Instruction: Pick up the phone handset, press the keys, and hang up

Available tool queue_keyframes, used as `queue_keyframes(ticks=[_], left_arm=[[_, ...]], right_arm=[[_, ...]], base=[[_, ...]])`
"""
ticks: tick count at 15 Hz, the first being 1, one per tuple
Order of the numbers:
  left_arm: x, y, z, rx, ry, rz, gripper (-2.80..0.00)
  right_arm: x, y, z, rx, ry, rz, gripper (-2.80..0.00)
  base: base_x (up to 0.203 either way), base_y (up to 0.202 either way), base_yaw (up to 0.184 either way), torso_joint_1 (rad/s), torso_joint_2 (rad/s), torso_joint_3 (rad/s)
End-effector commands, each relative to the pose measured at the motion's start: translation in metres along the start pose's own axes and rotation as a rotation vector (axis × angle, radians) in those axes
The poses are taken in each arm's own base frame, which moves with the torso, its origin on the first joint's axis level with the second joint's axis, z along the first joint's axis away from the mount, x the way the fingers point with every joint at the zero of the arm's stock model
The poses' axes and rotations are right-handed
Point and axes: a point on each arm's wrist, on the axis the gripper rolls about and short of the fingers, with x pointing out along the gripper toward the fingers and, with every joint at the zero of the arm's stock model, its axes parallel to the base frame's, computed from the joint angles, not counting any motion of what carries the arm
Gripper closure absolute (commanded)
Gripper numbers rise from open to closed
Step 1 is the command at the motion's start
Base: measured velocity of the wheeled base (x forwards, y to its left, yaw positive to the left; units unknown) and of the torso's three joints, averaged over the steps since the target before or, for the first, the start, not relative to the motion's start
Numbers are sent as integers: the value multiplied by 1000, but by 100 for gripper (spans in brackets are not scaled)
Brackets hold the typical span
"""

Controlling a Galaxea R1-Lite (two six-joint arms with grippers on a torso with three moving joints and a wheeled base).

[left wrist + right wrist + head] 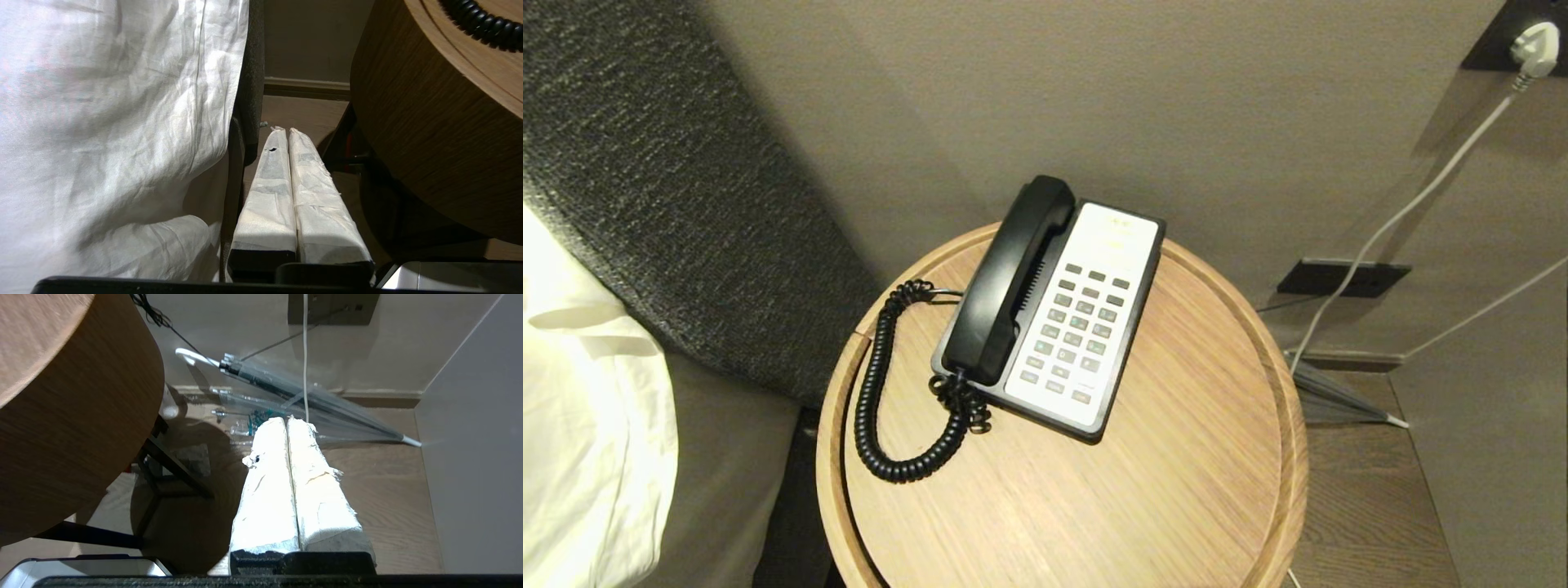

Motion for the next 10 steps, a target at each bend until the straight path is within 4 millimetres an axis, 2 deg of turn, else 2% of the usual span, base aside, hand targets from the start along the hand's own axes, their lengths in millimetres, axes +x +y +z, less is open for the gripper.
queue_keyframes(ticks=[1,10], left_arm=[[1,0,-4,4,16,0,0],[1,0,-4,-25,11,2,0]], right_arm=[[1,0,-6,0,20,0,0],[1,0,-6,-8,22,4,0]], base=[[0,0,0,2,2,158],[0,0,0,3,3,198]])
